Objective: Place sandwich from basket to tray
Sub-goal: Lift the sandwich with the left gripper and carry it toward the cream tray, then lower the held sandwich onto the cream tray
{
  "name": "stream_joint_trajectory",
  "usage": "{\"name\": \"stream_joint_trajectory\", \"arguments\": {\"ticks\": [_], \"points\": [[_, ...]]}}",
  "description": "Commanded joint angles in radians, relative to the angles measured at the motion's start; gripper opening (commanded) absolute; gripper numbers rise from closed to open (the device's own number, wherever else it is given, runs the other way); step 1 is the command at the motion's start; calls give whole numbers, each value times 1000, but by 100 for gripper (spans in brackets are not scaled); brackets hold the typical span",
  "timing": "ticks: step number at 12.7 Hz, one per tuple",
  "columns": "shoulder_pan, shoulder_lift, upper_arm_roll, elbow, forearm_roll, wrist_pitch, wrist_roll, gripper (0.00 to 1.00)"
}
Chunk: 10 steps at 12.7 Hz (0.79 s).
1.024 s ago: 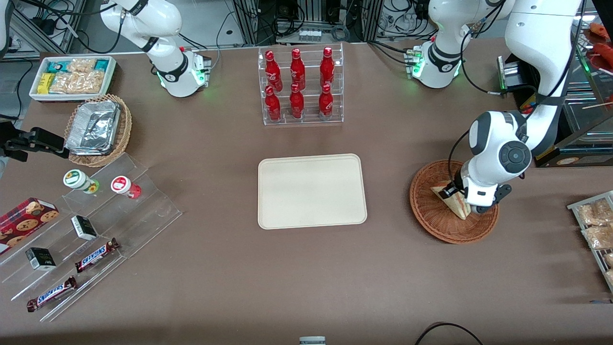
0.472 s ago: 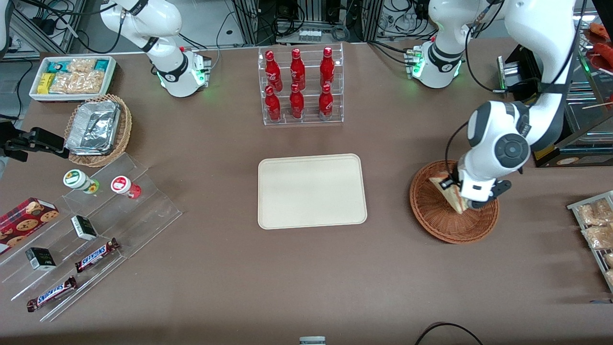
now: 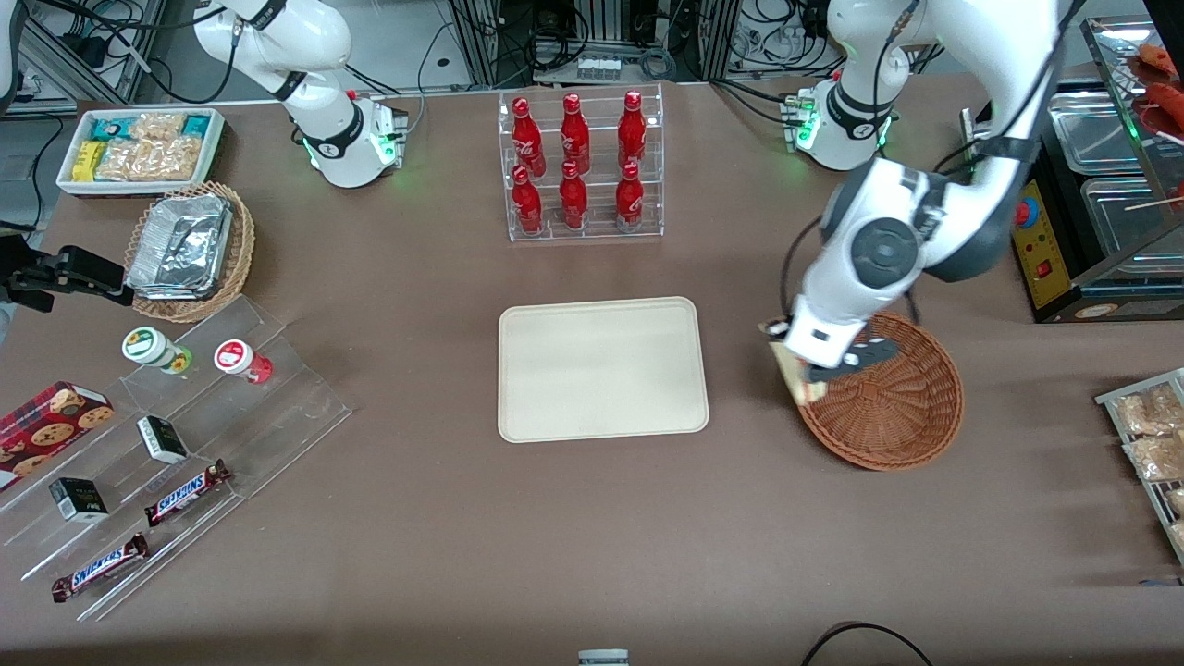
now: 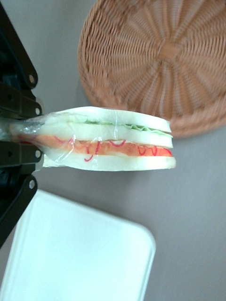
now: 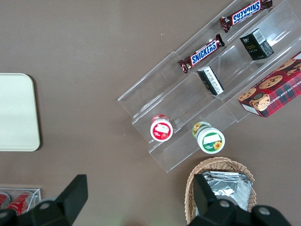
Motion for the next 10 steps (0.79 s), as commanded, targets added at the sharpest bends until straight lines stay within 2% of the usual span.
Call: {"name": "stream_joint_trajectory", "arguments": {"ticks": [1,2,4,7,10], "points": [[2,99,-96,112,17,-21,-10,0],[-9,133,-130,146,28,-21,-8,0],[-122,216,-127,238,86,-27,-69,0],[-229,348,-127,364,225,-30,-212,0],[-292,449,-119,471,233,-37,-214,0]]}}
